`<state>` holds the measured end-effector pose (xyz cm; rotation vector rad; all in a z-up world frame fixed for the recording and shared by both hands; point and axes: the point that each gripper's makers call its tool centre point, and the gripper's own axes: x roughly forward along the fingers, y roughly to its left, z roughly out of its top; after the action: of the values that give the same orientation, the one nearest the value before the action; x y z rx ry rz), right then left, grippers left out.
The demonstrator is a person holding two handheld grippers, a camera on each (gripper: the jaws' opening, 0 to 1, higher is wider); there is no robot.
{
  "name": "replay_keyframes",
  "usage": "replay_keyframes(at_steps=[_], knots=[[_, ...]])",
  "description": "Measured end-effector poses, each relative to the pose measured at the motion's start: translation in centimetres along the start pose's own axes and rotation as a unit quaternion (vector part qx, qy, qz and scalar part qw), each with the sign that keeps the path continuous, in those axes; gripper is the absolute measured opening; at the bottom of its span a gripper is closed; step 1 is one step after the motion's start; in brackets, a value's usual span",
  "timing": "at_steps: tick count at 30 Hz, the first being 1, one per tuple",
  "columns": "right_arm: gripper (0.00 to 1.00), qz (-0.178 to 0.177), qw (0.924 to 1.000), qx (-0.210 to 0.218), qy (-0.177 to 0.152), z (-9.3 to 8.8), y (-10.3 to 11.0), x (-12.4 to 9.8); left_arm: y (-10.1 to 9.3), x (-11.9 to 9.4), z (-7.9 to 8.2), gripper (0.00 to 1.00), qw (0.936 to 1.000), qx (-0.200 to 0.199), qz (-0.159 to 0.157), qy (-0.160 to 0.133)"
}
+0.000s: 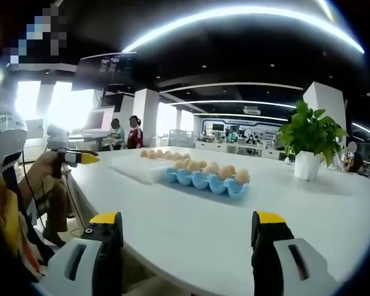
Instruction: Pick up the eggs on the table and place them into the egg tray on the table
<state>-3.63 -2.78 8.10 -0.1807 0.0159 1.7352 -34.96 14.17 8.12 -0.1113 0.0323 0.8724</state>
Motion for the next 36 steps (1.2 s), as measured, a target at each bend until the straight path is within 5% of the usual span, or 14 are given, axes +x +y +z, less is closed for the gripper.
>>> replay_keyframes(at_steps=[8,15,36], knots=[[0.9,0.004,1.0,0.002,0.002,-0.2,-0.1,0.3,-0.7,2.4,0.4,0.98,0.9991,0.006,-0.042,0.006],[0.9,-0.001,1.0,0.008,0.0,-0.3,-0.5,-0.3,0.8,4.8,0.1,0.98,0.9986,0.026,-0.035,0.029],[0.9,-0.015,0.9998,0.013,-0.007,-0.1,-1.5,-1.4,2.6,11.5,3.5,0.98,0.9945,0.072,-0.053,0.055]])
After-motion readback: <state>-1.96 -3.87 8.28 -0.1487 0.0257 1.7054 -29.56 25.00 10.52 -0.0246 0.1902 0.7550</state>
